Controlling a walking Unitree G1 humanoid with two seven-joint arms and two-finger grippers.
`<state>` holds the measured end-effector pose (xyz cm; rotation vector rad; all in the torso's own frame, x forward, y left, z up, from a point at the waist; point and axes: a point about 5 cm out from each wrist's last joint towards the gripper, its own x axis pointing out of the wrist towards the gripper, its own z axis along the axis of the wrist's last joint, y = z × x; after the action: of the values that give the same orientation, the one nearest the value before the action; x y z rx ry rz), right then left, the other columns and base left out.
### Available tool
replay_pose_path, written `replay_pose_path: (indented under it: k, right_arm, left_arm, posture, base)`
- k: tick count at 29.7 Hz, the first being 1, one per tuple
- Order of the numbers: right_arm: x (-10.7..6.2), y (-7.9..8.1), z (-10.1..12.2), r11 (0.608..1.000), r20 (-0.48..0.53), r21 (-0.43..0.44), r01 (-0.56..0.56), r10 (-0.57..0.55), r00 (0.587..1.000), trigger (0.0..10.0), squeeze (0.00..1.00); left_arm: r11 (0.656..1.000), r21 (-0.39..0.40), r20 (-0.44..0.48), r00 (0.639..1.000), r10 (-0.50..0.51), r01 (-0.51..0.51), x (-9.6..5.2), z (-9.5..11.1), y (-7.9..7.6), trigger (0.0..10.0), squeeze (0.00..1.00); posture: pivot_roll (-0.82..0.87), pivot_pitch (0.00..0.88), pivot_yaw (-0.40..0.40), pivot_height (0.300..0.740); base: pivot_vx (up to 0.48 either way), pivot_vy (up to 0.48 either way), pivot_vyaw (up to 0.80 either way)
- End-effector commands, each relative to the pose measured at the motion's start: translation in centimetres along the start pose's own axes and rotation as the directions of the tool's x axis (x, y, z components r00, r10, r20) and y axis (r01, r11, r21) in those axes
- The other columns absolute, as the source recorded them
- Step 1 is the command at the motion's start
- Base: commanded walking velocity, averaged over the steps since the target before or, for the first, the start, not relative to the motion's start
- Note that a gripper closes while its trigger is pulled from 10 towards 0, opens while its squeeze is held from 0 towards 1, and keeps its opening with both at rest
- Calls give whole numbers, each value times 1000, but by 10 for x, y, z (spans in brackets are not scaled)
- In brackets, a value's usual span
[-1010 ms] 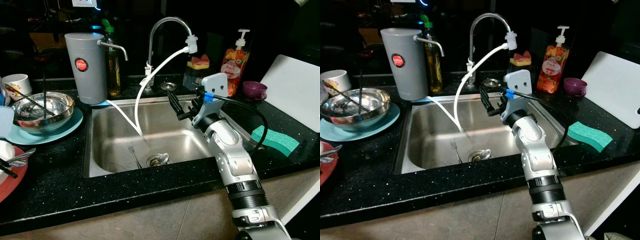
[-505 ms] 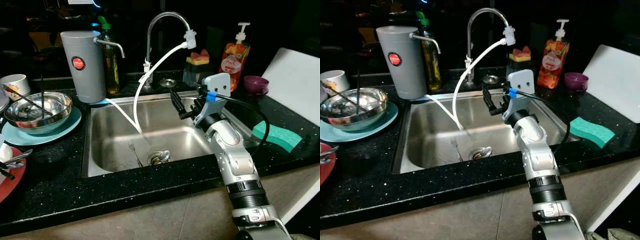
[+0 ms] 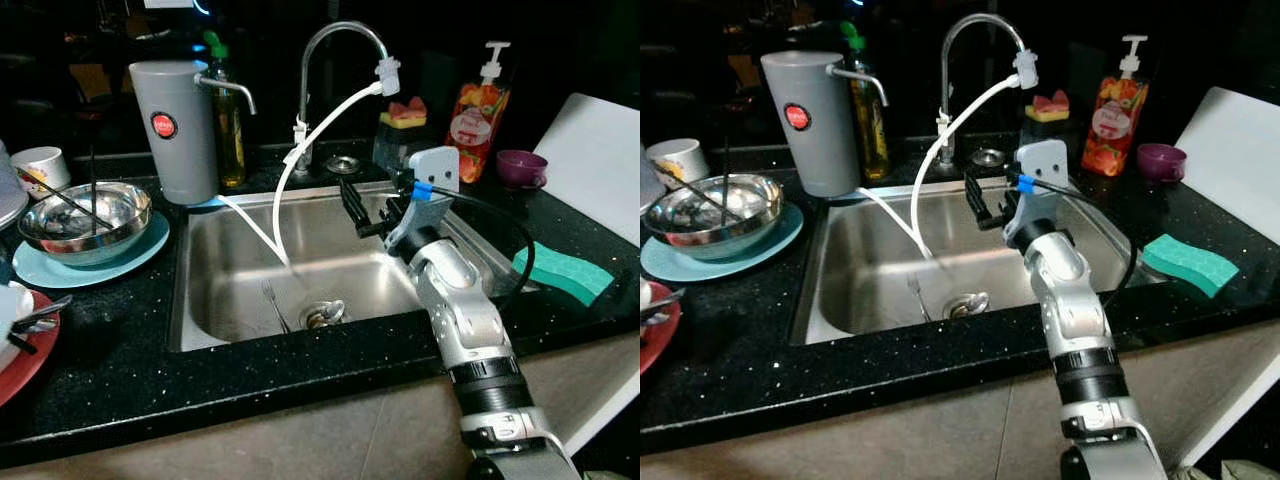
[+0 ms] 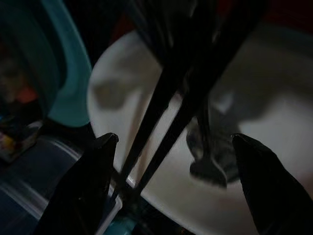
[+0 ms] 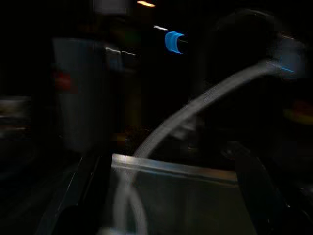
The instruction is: Kitchen organization
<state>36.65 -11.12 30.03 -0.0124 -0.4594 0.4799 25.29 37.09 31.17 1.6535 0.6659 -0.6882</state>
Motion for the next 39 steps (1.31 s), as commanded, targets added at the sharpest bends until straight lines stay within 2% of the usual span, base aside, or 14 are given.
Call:
replay_pose_path:
  k: [1,2,5,12,13,15,17,21,24,25,26,32,38,39]
  right_arm:
    - [-1,18,7,989,24,8,-151,151,988,10000,0]
    - [-5,29,8,969,22,21,-246,246,969,10000,0]
    - [-8,38,8,946,24,27,-323,323,946,10000,0]
    - [-17,76,12,787,50,126,-604,603,796,10000,0]
    - [-17,76,12,787,50,126,-604,603,796,10000,0]
    - [-20,85,16,725,66,147,-673,672,738,10000,0]
    - [-20,85,16,725,66,147,-673,672,738,10000,0]
    - [-33,107,11,587,55,212,-781,791,610,10000,0]
    - [-38,112,6,556,41,232,-798,815,579,10000,0]
    - [-41,115,5,540,37,239,-807,825,563,10000,0]
    - [-44,117,4,514,37,256,-819,841,540,10000,0]
    - [-46,116,5,497,34,260,-828,852,523,10000,0]
    - [-42,113,10,521,44,258,-814,835,549,10000,0]
    - [-41,112,11,530,49,257,-808,828,559,10000,0]
  left_arm:
    - [1000,0,-6,1000,2,-2,2,-2,0,6118,0]
    - [1000,-1,-6,1000,3,-3,3,-2,0,4902,0]
    - [1000,-1,-5,1000,4,-4,4,-2,0,4784,0]
    - [1000,2,2,1000,-1,1,13,-2,-1,3569,0]
    - [1000,2,2,1000,-1,1,13,-2,-1,3569,0]
    - [1000,3,5,1000,-4,4,14,-2,-2,3608,0]
    - [1000,3,5,1000,-4,4,14,-2,-2,3608,0]
    - [1000,4,11,1000,-12,11,17,-2,-4,3176,0]
    - [1000,6,13,1000,-13,13,17,-2,-4,2431,0]
    - [1000,7,13,1000,-12,12,17,-2,-3,157,0]
    - [1000,10,14,1000,-10,10,17,-2,-2,0,0]
    - [1000,19,14,1000,13,-13,13,-2,4,0,0]
    - [994,37,-10,994,105,-105,-1,-1,25,0,0]
    - [988,47,-24,989,149,-148,-9,0,33,10000,0]
  posture:
    - [220,98,-27,740]
    - [205,96,-27,740]
    - [203,95,-27,740]
    - [196,89,-30,740]
    - [196,89,-30,740]
    - [195,88,-30,740]
    - [195,88,-30,740]
    - [191,88,-32,740]
    - [191,89,-32,740]
    - [191,89,-33,740]
    - [190,89,-32,740]
    - [191,87,-31,740]
    - [190,83,-28,740]
    - [187,81,-27,740]
  base:
    - [0,0,0]
    - [0,0,0]
    - [0,0,0]
    - [0,0,0]
    - [0,0,0]
    - [0,0,0]
    - [0,0,0]
    - [0,0,0]
    - [0,0,0]
    - [0,0,0]
    - [0,0,0]
    - [0,0,0]
    - [0,0,0]
    - [0,0,0]
